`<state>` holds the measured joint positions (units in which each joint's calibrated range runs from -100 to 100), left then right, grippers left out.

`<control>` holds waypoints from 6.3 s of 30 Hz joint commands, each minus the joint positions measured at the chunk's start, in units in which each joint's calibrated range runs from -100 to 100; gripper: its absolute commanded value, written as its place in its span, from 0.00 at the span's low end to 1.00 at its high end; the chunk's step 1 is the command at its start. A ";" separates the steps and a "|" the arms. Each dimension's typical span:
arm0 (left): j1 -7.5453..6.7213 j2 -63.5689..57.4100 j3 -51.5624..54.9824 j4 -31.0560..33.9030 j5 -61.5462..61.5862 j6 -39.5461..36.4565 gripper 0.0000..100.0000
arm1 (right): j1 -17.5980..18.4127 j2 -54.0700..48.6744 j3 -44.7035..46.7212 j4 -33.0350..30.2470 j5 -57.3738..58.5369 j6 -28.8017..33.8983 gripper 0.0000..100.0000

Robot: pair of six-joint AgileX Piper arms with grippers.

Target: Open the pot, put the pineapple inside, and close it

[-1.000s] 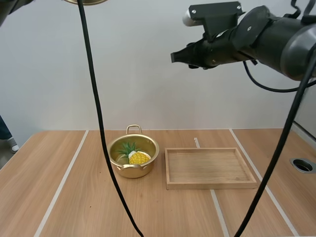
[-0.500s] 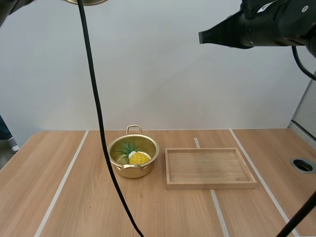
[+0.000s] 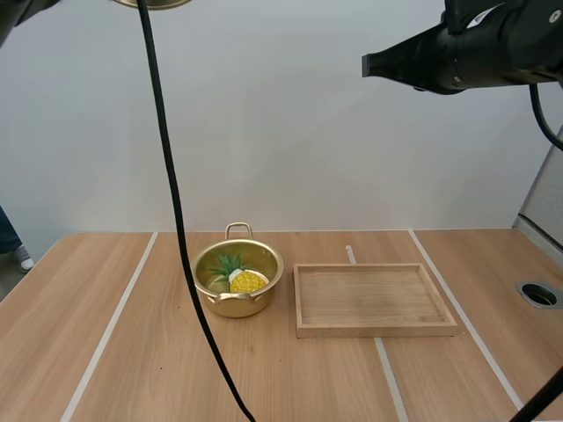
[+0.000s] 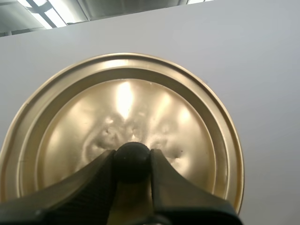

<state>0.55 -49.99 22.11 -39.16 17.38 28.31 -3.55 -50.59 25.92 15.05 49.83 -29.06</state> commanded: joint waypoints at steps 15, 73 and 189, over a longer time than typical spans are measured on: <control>-0.10 -0.38 -0.48 -0.87 -1.83 -0.19 0.00 | -0.26 -0.72 -0.29 -2.11 9.04 1.50 0.00; -0.10 28.28 30.47 2.40 25.72 8.58 0.00 | -0.26 -0.72 -0.29 -1.78 9.04 1.50 0.00; -0.10 -5.49 20.12 -9.74 -13.27 19.92 1.00 | -0.26 -0.72 -0.29 -1.78 9.04 1.50 0.00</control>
<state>0.55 -52.96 42.53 -50.85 8.57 47.70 -3.55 -50.59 25.92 13.35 59.23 -27.74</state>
